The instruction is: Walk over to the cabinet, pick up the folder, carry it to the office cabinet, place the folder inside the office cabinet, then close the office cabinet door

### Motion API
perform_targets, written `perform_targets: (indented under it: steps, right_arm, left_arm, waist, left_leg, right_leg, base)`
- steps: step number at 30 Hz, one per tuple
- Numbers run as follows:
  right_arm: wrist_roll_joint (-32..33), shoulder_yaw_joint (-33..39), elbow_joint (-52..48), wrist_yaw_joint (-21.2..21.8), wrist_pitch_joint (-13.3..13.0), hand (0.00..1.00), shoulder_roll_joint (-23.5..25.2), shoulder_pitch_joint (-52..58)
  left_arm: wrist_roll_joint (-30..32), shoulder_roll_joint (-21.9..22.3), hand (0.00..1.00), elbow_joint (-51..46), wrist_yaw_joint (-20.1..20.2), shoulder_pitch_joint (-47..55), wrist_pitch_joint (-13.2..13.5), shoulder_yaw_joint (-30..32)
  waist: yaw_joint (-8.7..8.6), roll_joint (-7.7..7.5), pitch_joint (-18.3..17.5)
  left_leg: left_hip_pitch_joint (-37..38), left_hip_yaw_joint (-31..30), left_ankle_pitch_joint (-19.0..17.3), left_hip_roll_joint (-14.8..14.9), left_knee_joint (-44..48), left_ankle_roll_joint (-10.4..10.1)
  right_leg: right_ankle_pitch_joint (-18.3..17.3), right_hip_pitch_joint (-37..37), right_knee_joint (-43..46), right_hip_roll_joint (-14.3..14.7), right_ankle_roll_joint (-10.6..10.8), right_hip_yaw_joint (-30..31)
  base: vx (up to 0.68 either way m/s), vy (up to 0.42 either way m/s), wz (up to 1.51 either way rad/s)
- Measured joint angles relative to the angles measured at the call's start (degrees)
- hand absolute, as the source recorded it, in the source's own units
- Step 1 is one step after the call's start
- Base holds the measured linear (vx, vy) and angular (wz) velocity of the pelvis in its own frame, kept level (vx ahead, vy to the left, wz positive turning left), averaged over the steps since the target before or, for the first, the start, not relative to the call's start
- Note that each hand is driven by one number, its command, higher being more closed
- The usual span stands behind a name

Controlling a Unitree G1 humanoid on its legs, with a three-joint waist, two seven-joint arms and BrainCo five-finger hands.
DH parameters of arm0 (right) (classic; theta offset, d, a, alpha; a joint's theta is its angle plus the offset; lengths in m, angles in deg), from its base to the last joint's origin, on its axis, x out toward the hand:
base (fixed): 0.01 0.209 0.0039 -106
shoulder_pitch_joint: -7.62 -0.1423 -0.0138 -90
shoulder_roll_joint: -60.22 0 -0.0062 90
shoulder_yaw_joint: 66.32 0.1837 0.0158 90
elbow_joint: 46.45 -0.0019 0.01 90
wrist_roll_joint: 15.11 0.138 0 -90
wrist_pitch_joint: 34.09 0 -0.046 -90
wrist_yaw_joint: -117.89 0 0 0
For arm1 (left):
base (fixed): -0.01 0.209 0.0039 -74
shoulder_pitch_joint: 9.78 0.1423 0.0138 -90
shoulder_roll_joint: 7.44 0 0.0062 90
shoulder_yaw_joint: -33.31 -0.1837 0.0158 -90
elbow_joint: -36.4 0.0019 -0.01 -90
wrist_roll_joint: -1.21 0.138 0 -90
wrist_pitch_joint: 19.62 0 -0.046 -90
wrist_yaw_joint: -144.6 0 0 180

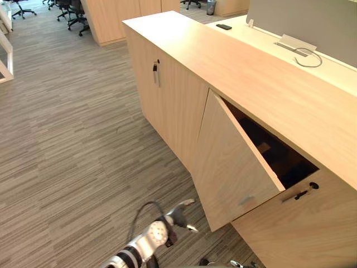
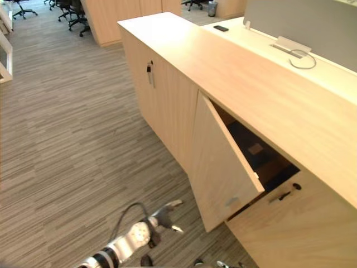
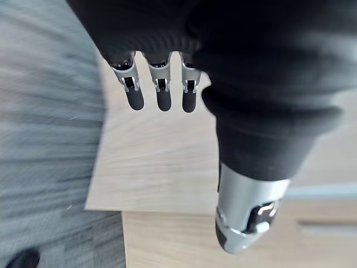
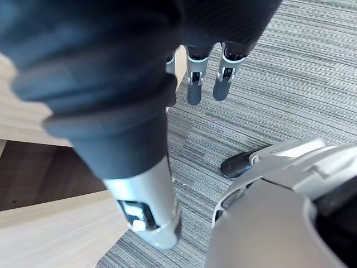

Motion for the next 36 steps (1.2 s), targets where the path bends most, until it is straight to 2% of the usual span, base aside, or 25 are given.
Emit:
perform_targets:
  steps: [1, 3, 4, 5, 6, 8, 10, 11, 12, 13, 16, 19, 22, 26, 28, 29, 30, 31, 32, 33, 35, 36]
  right_arm:
    - [-0.02, 0.04, 0.36, 0.69, 0.34, 0.0, -0.07, -0.06]
    - [-0.1, 0.05, 0.67, 1.13, 0.65, 0.0, -0.09, -0.34]
    - [-0.27, 0.08, 1.1, 1.58, 0.9, 0.0, -0.11, -0.55]
    - [-0.34, 0.15, 1.1, 1.68, 0.96, 0.0, -0.13, -0.55]
    - [-0.55, 0.4, 1.08, 1.97, 0.97, 0.0, -0.21, -0.57]
    - [-1.1, 0.56, 1.27, 2.57, 1.03, 0.0, -0.59, -1.03]
    - [-1.33, 0.7, 1.51, 3.33, 0.96, 0.0, -1.29, -1.46]
    - [-1.72, 1.43, 1.75, 3.53, 0.96, 0.0, -1.87, -2.07]
    - [-2.3, 1.7, 1.74, 3.75, 0.93, 0.0, -1.89, -2.51]
    - [-2.32, 1.71, 1.67, 3.96, 0.93, 0.0, -1.72, -2.56]
    - [-2.54, 2.08, 0.36, 4.86, 1.16, 0.0, -1.41, -0.02]
    - [-2.56, 2.34, -1.02, 5.07, 1.14, 0.0, -0.9, 1.03]
    - [-3.27, 2.49, -1.7, 5.28, 1.15, 0.0, -0.58, 1.47]
    - [-3.36, 2.13, -3.12, 5.52, 0.99, 0.0, -0.3, 1.36]
    - [-3.23, 1.47, -4.93, 4.89, 0.47, 0.0, -0.04, 1.1]
    - [-3.16, 1.29, -5.31, 4.61, 0.36, 0.0, -0.02, 1.07]
    - [-3.07, 1.1, -6.01, 4.03, 0.15, 0.0, 0.23, 1.06]
    - [-2.65, 1.12, -6.74, 3.27, 0.03, 0.0, 0.4, 1.09]
    - [-2.25, 1.14, -7.06, 3.05, 0.01, 0.0, 0.43, 0.94]
    - [-2.24, 1.25, -7.25, 2.63, 0.02, 0.0, 0.42, 1.09]
    - [-2.25, 2.23, -7.15, 2.59, 0.01, 0.0, 0.77, 0.72]
    - [-2.25, 2.32, -7.05, 2.6, 0.0, 0.0, 1.08, 0.54]
  left_arm:
    - [-4.93, -1.15, 0.0, 2.17, 1.08, 2.16, -1.02, 3.45]
    - [-6.61, -2.09, 0.0, 3.58, 1.68, 3.79, -1.76, 6.41]
    - [-7.71, -2.53, 0.0, 5.91, 2.08, 5.91, -2.54, 10.38]
    - [-8.38, -2.5, 0.0, 6.79, 2.2, 6.8, -2.85, 11.88]
    - [-9.79, -2.15, 0.0, 8.53, 2.38, 8.25, -3.32, 14.99]
    - [-12.1, -1.05, 0.0, 11.13, 2.98, 9.69, -3.69, 19.81]
    - [-14.35, -0.06, 0.0, 12.59, 3.39, 10.26, -3.78, 25.81]
    - [-15.31, 0.58, 0.0, 13.71, 3.47, 10.97, -3.84, 30.11]
    - [-16.15, 0.58, 0.0, 14.7, 3.44, 11.44, -3.96, 33.37]
    - [-16.31, 0.82, 0.0, 15.52, 3.35, 12.26, -3.96, 36.48]
    - [-16.77, 2.8, 0.0, 16.08, 2.06, 15.13, -3.99, 46.33]
    - [-15.94, 4.24, 0.0, 16.11, 1.92, 16.7, -4.01, 52.41]
    - [-13.29, 5.31, 0.0, 15.85, 1.51, 17.32, -3.98, 55.96]
    - [-4.89, 7.16, 0.0, 13.23, -2.63, 17.17, -3.79, 58.53]
    - [2.2, 8.16, 0.0, 11.38, -7.27, 16.53, -2.8, 57.82]
    - [3.67, 8.34, 0.0, 11.35, -8.13, 16.2, -2.48, 57.65]
    - [5.71, 8.98, 0.0, 10.92, -9.37, 15.66, -1.85, 57.61]
    - [6.85, 9.99, 0.0, 10.24, -10.17, 15.48, -1.29, 57.23]
    - [6.87, 10.49, 0.0, 10.0, -10.39, 15.34, -1.03, 56.65]
    - [6.76, 11.27, 0.0, 9.78, -10.42, 15.35, -0.6, 55.46]
    - [5.65, 11.4, 0.0, 9.94, -10.15, 15.4, -0.49, 55.04]
    - [4.05, 11.41, 0.0, 9.97, -9.65, 15.81, -0.51, 55.11]
  waist:
    - [0.29, -0.18, 0.11]
    - [1.04, -0.94, 0.88]
    - [1.94, -1.36, 1.37]
    - [2.19, -1.34, 1.37]
    - [2.51, -1.19, 1.49]
    - [3.44, -0.78, 1.85]
    - [4.57, 0.28, 2.11]
    - [5.69, 1.47, 2.06]
    - [5.9, 1.44, 2.41]
    - [6.05, 1.0, 2.4]
    - [6.3, 0.87, 1.61]
    - [6.37, 0.78, 0.45]
    - [7.06, 0.85, -0.1]
    - [7.54, 0.96, -0.41]
    - [7.77, 1.39, -0.09]
    - [7.97, 1.5, -0.03]
    - [8.33, 1.78, 0.21]
    - [8.24, 1.99, 0.39]
    - [8.07, 2.03, 0.53]
    - [8.06, 2.16, 0.69]
    - [8.19, 2.11, 0.85]
    - [8.27, 2.03, 1.01]
  left_leg:
    - [-0.01, 1.09, -0.7, 0.74, 1.29, -0.57]
    - [-1.58, 1.97, -3.55, 1.86, 6.67, -0.74]
    - [-4.8, 2.4, -8.0, 4.02, 16.47, -0.67]
    - [-6.07, 1.81, -9.3, 4.85, 20.01, -0.5]
    - [-7.93, -1.4, -10.55, 5.71, 25.12, -0.55]
    - [-8.78, -7.4, -11.48, 5.58, 28.04, -0.75]
    - [-8.7, -15.38, -14.44, 5.08, 27.22, -1.8]
    - [-7.52, -21.03, -16.81, 4.46, 24.97, -2.92]
    - [-6.63, -21.48, -17.31, 3.54, 24.35, -4.06]
    - [-5.88, -22.63, -17.82, 1.81, 23.48, -3.49]
    - [-5.02, -19.24, -18.62, 0.22, 23.3, -2.13]
    - [-3.89, -16.67, -19.03, -0.04, 22.17, -1.42]
    - [-1.97, -14.91, -19.0, -0.02, 20.69, -1.28]
    - [0.26, -11.59, -19.21, 0.47, 19.25, -0.56]
    - [1.73, -8.13, -19.17, 0.96, 19.15, -0.49]
    - [2.03, -6.78, -19.17, 1.17, 19.45, -0.49]
    - [2.45, -4.28, -19.17, 1.51, 20.4, -0.48]
    - [3.02, -2.13, -19.33, 1.79, 20.3, -0.16]
    - [3.47, -1.41, -19.55, 1.77, 20.13, 0.22]
    - [4.48, 0.06, -20.21, 1.73, 19.23, 1.05]
    - [5.69, 0.86, -20.39, 1.67, 18.13, 0.92]
    - [5.92, 1.28, -20.5, 1.55, 18.1, 0.73]
  right_leg:
    - [0.09, -0.06, 0.13, 0.31, -0.14, 1.4]
    - [0.16, -0.14, 0.64, 0.59, -0.25, 2.71]
    - [0.3, -0.25, 1.18, 1.54, -0.47, 4.63]
    - [0.38, -0.2, 1.26, 2.02, -0.63, 5.46]
    - [0.51, -0.06, 1.38, 2.75, -0.92, 7.07]
    - [0.68, -0.7, 1.94, 3.24, -1.64, 9.9]
    - [0.97, -2.3, 2.14, 4.47, -2.06, 13.76]
    - [1.31, -3.73, 2.47, 5.52, -2.23, 16.96]
    - [1.42, -4.52, 3.13, 5.35, -2.15, 19.07]
    - [1.62, -5.47, 3.38, 5.16, -1.84, 20.93]
    - [2.04, -6.71, 3.27, 3.7, -1.13, 25.03]
    - [1.81, -7.03, 3.03, 3.18, -0.79, 26.71]
    - [1.91, -6.94, 3.43, 3.15, -0.11, 28.22]
    - [1.78, -7.8, 4.77, 3.74, 0.26, 28.53]
    - [1.77, -10.27, 9.05, 4.92, 0.27, 27.93]
    - [1.77, -11.02, 10.42, 5.18, 0.27, 27.23]
    - [1.78, -12.29, 12.49, 4.83, 0.25, 23.18]
    - [1.38, -13.05, 14.04, 3.88, -0.33, 15.69]
    - [-0.52, -13.44, 15.83, 2.79, -2.58, 10.05]
    - [-3.27, -14.15, 20.5, 0.38, -3.63, 0.8]
    - [-4.53, -14.82, 23.02, -1.36, -3.3, -4.43]
    - [-5.2, -14.79, 22.39, -1.14, -3.56, -4.87]
  base:
    - [0.02, -0.029, -0.32]
    - [-0.01, -0.044, -0.47]
    - [-0.05, -0.066, -0.59]
    - [-0.06, -0.083, -0.72]
    - [-0.05, -0.069, -0.48]
    - [-0.08, -0.027, -0.7]
    - [-0.09, 0.082, -1.0]
    - [-0.04, 0.128, -1.12]
    - [-0.05, 0.177, -1.18]
    - [-0.07, 0.178, -0.92]
    - [-0.02, 0.187, -0.67]
    - [0.07, 0.103, -0.38]
    - [0.16, 0.044, -0.33]
    - [0.14, 0.042, -0.45]
    - [0.1, 0.064, -0.76]
    - [0.03, 0.034, -0.93]
    - [-0.01, 0.013, -0.91]
    - [-0.04, -0.006, -0.77]
    - [-0.03, -0.001, -0.51]
    - [-0.02, -0.002, -0.23]
    - [0.02, -0.034, -0.27]
    - [0.01, -0.077, -0.31]
